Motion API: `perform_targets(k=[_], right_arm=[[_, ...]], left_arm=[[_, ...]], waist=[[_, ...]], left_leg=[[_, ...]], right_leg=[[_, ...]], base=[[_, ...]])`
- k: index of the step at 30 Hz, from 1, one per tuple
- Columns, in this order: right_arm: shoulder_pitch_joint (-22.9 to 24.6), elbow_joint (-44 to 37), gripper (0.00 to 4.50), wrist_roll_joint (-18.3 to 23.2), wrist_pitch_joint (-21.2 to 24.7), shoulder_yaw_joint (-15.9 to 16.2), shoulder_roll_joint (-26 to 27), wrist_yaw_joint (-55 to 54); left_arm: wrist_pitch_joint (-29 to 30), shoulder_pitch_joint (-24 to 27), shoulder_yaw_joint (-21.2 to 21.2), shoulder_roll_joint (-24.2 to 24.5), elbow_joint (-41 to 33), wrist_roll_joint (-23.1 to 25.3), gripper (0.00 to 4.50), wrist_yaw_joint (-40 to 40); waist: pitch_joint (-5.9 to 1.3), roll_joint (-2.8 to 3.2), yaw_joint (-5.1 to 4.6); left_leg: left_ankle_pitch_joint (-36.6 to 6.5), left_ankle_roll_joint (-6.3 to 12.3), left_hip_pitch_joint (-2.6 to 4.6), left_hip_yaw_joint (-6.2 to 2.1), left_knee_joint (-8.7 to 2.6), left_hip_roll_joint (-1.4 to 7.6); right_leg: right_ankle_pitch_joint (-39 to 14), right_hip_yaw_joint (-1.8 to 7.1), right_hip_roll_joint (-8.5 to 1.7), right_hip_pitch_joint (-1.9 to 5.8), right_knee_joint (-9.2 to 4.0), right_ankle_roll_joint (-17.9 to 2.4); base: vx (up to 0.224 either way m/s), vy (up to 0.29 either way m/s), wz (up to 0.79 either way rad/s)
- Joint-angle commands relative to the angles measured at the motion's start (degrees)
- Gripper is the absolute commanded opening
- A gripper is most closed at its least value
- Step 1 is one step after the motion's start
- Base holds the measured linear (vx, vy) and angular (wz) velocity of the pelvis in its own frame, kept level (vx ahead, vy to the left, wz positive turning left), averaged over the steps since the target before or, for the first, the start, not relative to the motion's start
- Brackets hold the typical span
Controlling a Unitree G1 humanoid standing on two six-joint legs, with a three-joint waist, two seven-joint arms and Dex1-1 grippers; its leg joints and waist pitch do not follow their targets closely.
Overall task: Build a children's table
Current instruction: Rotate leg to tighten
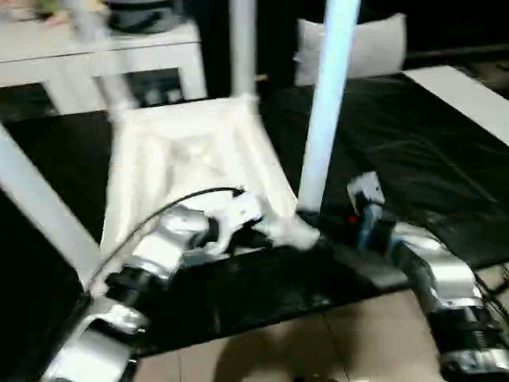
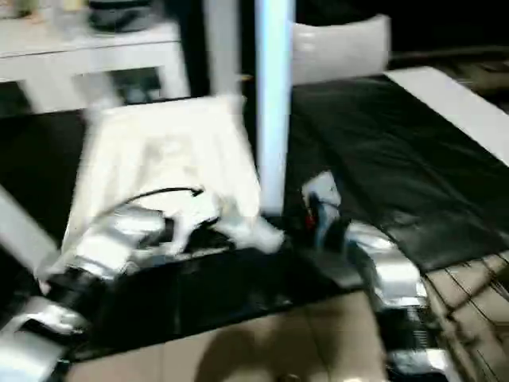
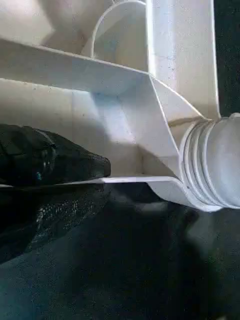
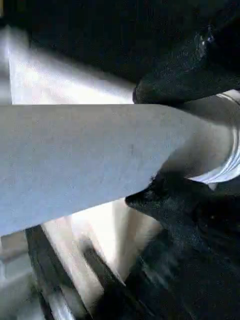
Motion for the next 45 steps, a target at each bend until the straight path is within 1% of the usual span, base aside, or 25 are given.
perform_targets(k=[1, 3, 4, 5, 7, 8, 9, 11, 12, 13, 15, 17, 18, 19, 21, 22, 23, 25, 29, 32, 33, 36, 40, 43, 45], right_arm=[[-2.03, 1.59, 1.97, -1.81, 0.63, 2.26, 3.04, -5.85], [-1.71, 1.61, 2.52, -2.84, -2.29, 2.56, 4.16, -6.85], [-1.53, 1.43, 2.65, -2.57, -2.22, 2.47, 4.41, -6.76], [-1.53, 1.43, 2.65, -2.57, -2.22, 2.47, 4.41, -6.76], [-0.86, 0.35, 2.75, -2.01, -1.62, 2.4, 4.59, -6.2], [-0.62, -0.06, 2.99, -1.85, -1.61, 2.4, 4.44, -5.81], [-0.03, -0.86, 3.06, -1.42, -1.96, 2.33, 3.88, -4.48], [0.26, -1.01, 3.14, -1.3, -2.65, 2.22, 3.09, -3.47], [0.82, -1.2, 3.26, -0.55, -4.01, 2.15, 1.08, -0.06], [0.87, -1.21, 3.41, -0.49, -4.14, 2.14, 0.91, 0.24], [1.42, -1.54, 3.51, 0.55, -4.95, 2.24, -1.75, 4.89], [1.58, -1.68, 3.63, 0.72, -5.03, 2.47, -2.51, 6.12], [2.03, -1.95, 3.85, 0.9, -5.5, 3.08, -4.75, 9.45], [2.25, -2.17, 3.85, 1.34, -5.62, 3.13, -6.35, 11.89], [2.5, -2.63, 4.03, 2.06, -6.07, 3.1, -9.02, 16.21], [2.52, -2.69, 4.03, 2.11, -6.2, 3.13, -9.35, 16.74], [2.89, -3.46, 4.12, 2.76, -6.63, 4.07, -12.33, 22.18], [3.18, -4.04, 4.12, 3.07, -7.37, 5.0, -14.87, 26.65], [3.09, -4.01, 4.12, 3.78, -7.72, 6.23, -17.12, 31.96], [2.74, -4.13, 3.76, 6.08, -5.47, 7.08, -18.36, 36.9], [2.4, -3.79, 3.73, 6.76, -4.75, 7.81, -18.86, 38.99], [1.9, -3.24, 3.45, 7.2, -3.76, 9.33, -19.63, 42.4], [1.74, -3.01, 3.17, 7.08, -3.29, 10.28, -19.91, 44.09], [1.61, -3.1, 2.82, 7.55, -1.95, 11.05, -20.41, 45.57], [1.59, -3.18, 2.74, 7.75, -1.49, 11.33, -20.61, 46.12]], left_arm=[[-0.31, -0.54, -2.16, -4.63, -4.64, -1.78, 0.0, 0.83], [0.87, -0.25, -2.33, -6.14, -5.32, -0.98, 0.0, 3.14], [1.01, -0.2, -2.41, -6.29, -5.51, -0.77, 0.0, 3.43], [1.01, -0.2, -2.41, -6.29, -5.51, -0.77, 0.0, 3.43], [1.37, -0.13, -2.62, -6.27, -5.93, -0.14, 0.0, 4.08], [1.32, -0.14, -2.63, -6.18, -5.86, -0.02, 0.0, 4.24], [1.04, -0.15, -2.61, -5.82, -5.6, 0.18, 0.0, 4.43], [0.4, -0.09, -2.67, -5.31, -5.43, 0.35, 0.0, 4.21], [-1.99, 0.1, -3.07, -3.95, -5.12, 0.68, 0.0, 2.79], [-2.22, 0.14, -3.12, -3.82, -5.13, 0.73, 0.0, 2.66], [-4.43, 0.51, -3.6, -2.17, -4.94, 1.08, 0.0, 0.74], [-4.92, 0.58, -3.7, -1.78, -4.87, 1.13, 0.0, 0.24], [-6.13, 0.62, -3.95, -0.63, -4.36, 1.33, 0.0, -1.1], [-7.54, 0.57, -4.25, 0.42, -3.83, 1.35, 0.0, -2.5], [-10.32, 0.35, -4.78, 2.18, -2.81, 1.33, 0.0, -4.89], [-10.65, 0.3, -4.82, 2.36, -2.68, 1.34, 0.0, -5.13], [-12.54, -0.27, -4.99, 3.55, -1.29, 1.21, 0.0, -6.78], [-15.69, -0.6, -6.05, 5.24, -0.25, 1.0, 0.0, -10.35], [-17.6, -0.54, -7.2, 6.92, 0.29, 0.94, 0.0, -14.65], [-20.11, -0.78, -8.44, 8.27, 0.87, 0.88, 0.0, -18.5], [-21.36, -1.03, -8.81, 8.7, 1.29, 0.37, 0.0, -20.7], [-22.86, -1.34, -9.3, 9.53, 1.41, -0.85, 0.0, -24.57], [-24.41, -1.5, -9.88, 10.27, 1.27, -0.6, 0.0, -26.07], [-25.65, -1.77, -10.33, 10.85, 1.7, -0.45, 0.0, -27.63], [-26.08, -1.84, -10.38, 11.01, 1.91, -0.51, 0.0, -28.28]], waist=[[-3.69, -1.02, 0.52], [-3.78, -0.87, 0.79], [-4.01, -0.72, 1.06], [-4.1, -0.74, 1.16], [-4.48, -0.36, 1.9], [-4.52, -0.36, 2.21], [-4.34, -0.34, 2.44], [-4.35, -0.18, 2.89], [-4.27, -0.3, 3.12], [-4.2, -0.34, 3.34], [-4.1, -0.28, 3.72], [-3.98, -0.33, 3.85], [-3.91, -0.29, 4.02], [-3.84, -0.33, 4.21], [-3.74, -0.32, 4.44], [-3.72, -0.57, 4.54], [-3.69, -0.47, 4.76], [-3.72, -0.64, 5.29], [-3.77, -0.74, 5.52], [-3.8, -0.7, 6.13], [-3.88, -1.0, 6.5], [-3.88, -0.94, 7.02], [-3.88, -0.99, 7.69], [-3.88, -1.01, 7.91], [-3.88, -1.03, 7.88]], left_leg=[[-6.45, 4.86, -0.82, -1.14, -3.38, 1.36], [-5.24, 6.08, -0.63, -0.91, -3.31, 1.39], [-3.47, 6.97, -0.88, -1.02, -3.33, 1.48], [-2.47, 7.47, -0.93, -1.06, -3.31, 1.58], [2.0, 9.65, -0.85, -1.31, -3.01, 2.27], [2.9, 10.2, -0.87, -1.31, -2.98, 2.39], [3.3, 10.96, -0.83, -1.25, -2.96, 2.41], [2.78, 11.12, -0.68, -1.18, -2.94, 2.43], [1.88, 10.95, -0.73, -1.13, -3.01, 2.37], [0.79, 10.85, -0.69, -1.07, -3.03, 2.35], [-0.38, 10.22, -0.58, -1.0, -3.13, 2.36], [-1.57, 9.6, -0.55, -0.98, -3.23, 2.43], [-2.5, 9.02, -0.44, -0.98, -3.3, 2.46], [-3.48, 8.42, -0.38, -0.96, -3.35, 2.47], [-4.67, 8.03, -0.26, -0.92, -3.41, 2.52], [-5.12, 8.0, -0.35, -0.93, -3.37, 2.41], [-5.57, 7.79, -0.19, -0.93, -3.41, 2.48], [-5.8, 8.18, -0.31, -0.93, -3.39, 2.55], [-5.31, 7.92, -0.34, -0.89, -3.31, 2.52], [-4.72, 8.3, -0.34, -0.83, -3.26, 2.56], [-4.4, 8.29, -0.32, -0.81, -3.24, 2.71], [-4.16, 7.99, -0.3, -0.84, -3.3, 2.84], [-4.11, 7.48, -0.14, -0.76, -3.33, 2.93], [-4.26, 6.99, -0.18, -0.83, -3.4, 2.94], [-4.32, 6.83, -0.23, -0.79, -3.38, 2.86]], right_leg=[[-23.06, 2.65, -3.92, 3.93, -5.27, -1.83], [-21.47, 2.96, -4.05, 3.8, -5.07, -2.64], [-18.66, 3.08, -4.06, 4.1, -4.54, -3.28], [-16.84, 3.18, -4.05, 4.12, -4.28, -3.64], [-9.15, 3.53, -4.18, 4.02, -2.96, -6.29], [-7.68, 3.57, -4.23, 4.04, -2.72, -6.79], [-6.78, 3.57, -4.25, 3.92, -2.68, -7.36], [-7.23, 3.61, -4.39, 3.96, -2.65, -7.52], [-8.21, 3.53, -4.42, 4.11, -2.86, -7.19], [-9.55, 3.57, -4.39, 4.09, -3.02, -6.72], [-11.17, 3.58, -4.38, 4.04, -3.23, -6.23], [-12.64, 3.59, -4.38, 4.04, -3.45, -5.77], [-13.99, 3.55, -4.39, 3.92, -3.63, -5.54], [-15.49, 3.52, -4.41, 3.92, -3.8, -5.08], [-16.96, 3.59, -4.37, 3.78, -3.96, -4.58], [-17.49, 3.5, -4.33, 3.78, -4.02, -4.27], [-18.31, 3.54, -4.34, 3.67, -4.09, -3.97], [-18.28, 3.6, -4.34, 3.8, -3.94, -3.34], [-18.11, 3.51, -4.42, 3.64, -3.84, -3.86], [-18.31, 3.56, -4.39, 3.65, -3.84, -3.87], [-18.04, 3.66, -4.48, 3.57, -3.6, -3.95], [-18.09, 3.64, -4.59, 3.51, -3.55, -4.23], [-18.32, 3.75, -4.69, 3.36, -3.49, -4.31], [-18.96, 3.75, -4.71, 3.47, -3.56, -3.92], [-19.0, 3.74, -4.68, 3.48, -3.58, -3.65]], base=[[0.0, 0.0, 0.0], [0.0, 0.0, 0.0], [0.0, 0.0, 0.0], [0.0, 0.0, 0.0], [0.0, 0.0, 0.0], [0.0, 0.0, 0.0], [0.0, 0.0, 0.0], [0.0, 0.0, 0.0], [0.0, 0.0, 0.0], [0.0, 0.0, 0.0], [0.0, 0.0, 0.0], [0.0, 0.0, 0.0], [0.0, 0.0, 0.0], [0.0, 0.0, 0.0], [0.0, 0.0, 0.0], [0.0, 0.0, 0.0], [0.0, 0.0, 0.0], [0.0, 0.0, 0.0], [0.0, 0.0, 0.0], [0.0, 0.0, 0.0], [0.0, 0.0, 0.0], [0.0, 0.0, 0.0], [0.0, 0.0, 0.0], [0.0, 0.0, 0.0], [0.0, 0.0, 0.0]])
